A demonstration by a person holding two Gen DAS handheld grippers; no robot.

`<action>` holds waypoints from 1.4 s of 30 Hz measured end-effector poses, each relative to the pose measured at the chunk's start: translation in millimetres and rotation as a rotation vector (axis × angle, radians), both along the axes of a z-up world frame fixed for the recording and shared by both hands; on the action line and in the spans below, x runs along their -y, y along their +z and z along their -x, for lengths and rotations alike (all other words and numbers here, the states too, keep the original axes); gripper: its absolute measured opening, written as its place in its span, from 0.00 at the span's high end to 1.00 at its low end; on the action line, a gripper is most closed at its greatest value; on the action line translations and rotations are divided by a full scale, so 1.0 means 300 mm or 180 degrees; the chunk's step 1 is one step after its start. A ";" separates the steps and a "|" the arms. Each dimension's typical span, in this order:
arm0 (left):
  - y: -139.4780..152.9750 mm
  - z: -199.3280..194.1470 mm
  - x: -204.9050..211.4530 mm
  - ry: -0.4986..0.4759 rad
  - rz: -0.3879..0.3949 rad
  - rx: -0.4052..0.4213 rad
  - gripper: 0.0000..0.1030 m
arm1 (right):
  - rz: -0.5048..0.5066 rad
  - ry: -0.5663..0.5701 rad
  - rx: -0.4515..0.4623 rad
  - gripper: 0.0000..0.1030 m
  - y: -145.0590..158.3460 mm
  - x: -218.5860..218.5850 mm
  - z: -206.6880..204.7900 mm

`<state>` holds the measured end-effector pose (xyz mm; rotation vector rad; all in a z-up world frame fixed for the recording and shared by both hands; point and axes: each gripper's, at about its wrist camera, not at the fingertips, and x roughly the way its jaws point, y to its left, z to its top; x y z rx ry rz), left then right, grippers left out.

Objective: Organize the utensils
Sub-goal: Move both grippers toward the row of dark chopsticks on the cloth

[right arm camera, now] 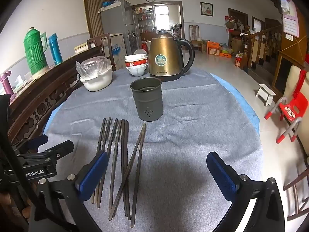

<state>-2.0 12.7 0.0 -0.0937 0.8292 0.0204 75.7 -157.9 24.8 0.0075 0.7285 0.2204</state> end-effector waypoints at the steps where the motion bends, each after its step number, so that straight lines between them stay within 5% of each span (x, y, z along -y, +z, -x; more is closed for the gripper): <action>1: -0.001 0.000 0.001 0.0001 0.0000 -0.0001 0.00 | 0.0000 0.0005 0.0001 0.00 0.004 0.000 -0.001; 42: 0.008 0.012 0.001 -0.0001 0.0041 0.0011 0.00 | -0.0030 0.0004 0.0025 0.00 -0.002 -0.005 0.006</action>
